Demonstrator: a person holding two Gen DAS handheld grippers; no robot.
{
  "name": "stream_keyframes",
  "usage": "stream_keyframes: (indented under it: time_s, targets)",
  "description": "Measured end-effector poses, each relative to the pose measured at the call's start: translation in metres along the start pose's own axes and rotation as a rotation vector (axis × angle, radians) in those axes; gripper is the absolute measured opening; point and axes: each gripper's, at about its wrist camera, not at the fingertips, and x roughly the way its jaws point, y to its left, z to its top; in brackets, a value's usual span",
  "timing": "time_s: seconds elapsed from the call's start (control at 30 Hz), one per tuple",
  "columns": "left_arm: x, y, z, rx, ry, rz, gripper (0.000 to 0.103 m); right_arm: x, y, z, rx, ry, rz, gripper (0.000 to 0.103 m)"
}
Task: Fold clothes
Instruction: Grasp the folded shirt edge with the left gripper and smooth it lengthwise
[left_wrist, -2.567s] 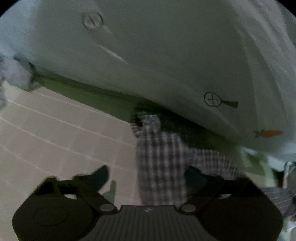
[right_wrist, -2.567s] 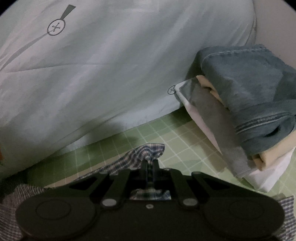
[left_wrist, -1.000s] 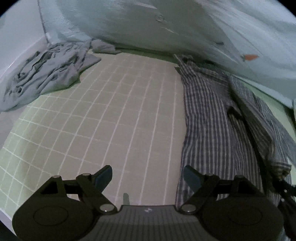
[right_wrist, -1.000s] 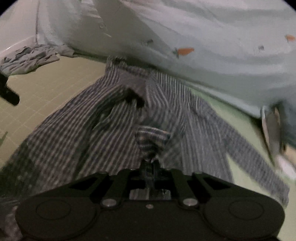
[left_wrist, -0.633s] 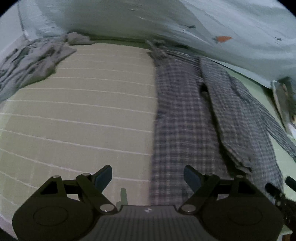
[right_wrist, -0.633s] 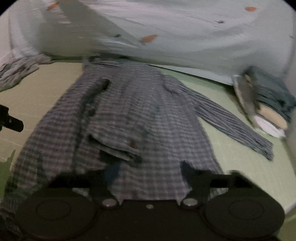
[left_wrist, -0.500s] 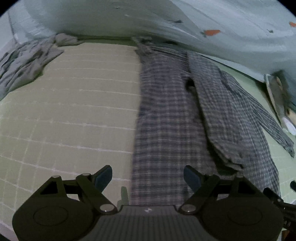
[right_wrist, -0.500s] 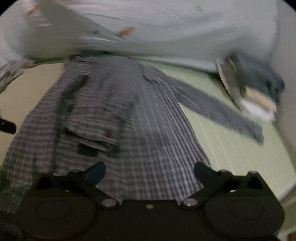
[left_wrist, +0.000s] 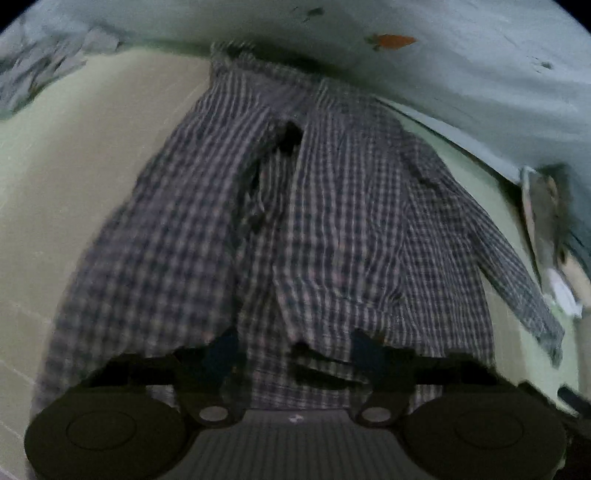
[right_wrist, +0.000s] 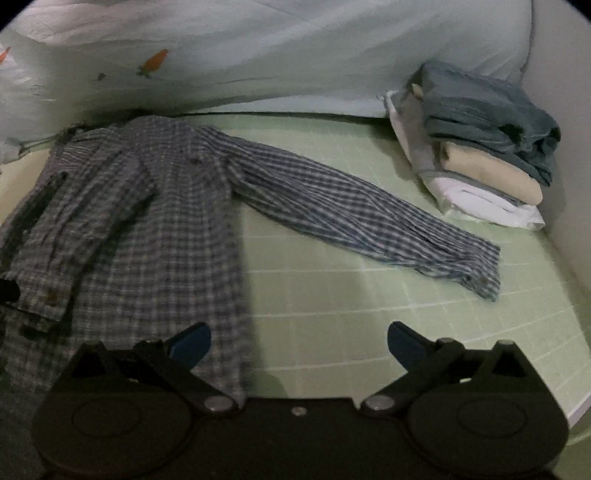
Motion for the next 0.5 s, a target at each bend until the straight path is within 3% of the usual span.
stream_keyframes:
  time_s: [0.03,0.07,0.1,0.33,0.5]
  targets:
    - [0.001,-0.001,-0.001,-0.012,-0.001,-0.005,0.033,0.002,-0.004,-0.002,0.000,0.006,0.010,0.103]
    - [0.002,-0.002,-0.002,-0.024,-0.002,-0.009,0.012,0.003,-0.005,-0.003,-0.005,0.011,0.016,0.103]
    - [0.001,-0.003,-0.003,-0.021,-0.008,-0.013,0.003,0.005,-0.007,-0.005,-0.010,0.016,0.021,0.103]
    - [-0.030,-0.001,-0.007,-0.017,-0.084,-0.052,0.001,0.010,-0.009,-0.011,-0.008,0.033,0.043,0.103]
    - [-0.066,0.018,-0.010,-0.025,-0.131,-0.093,0.001,0.009,0.011,-0.008,-0.012,0.023,0.061,0.103]
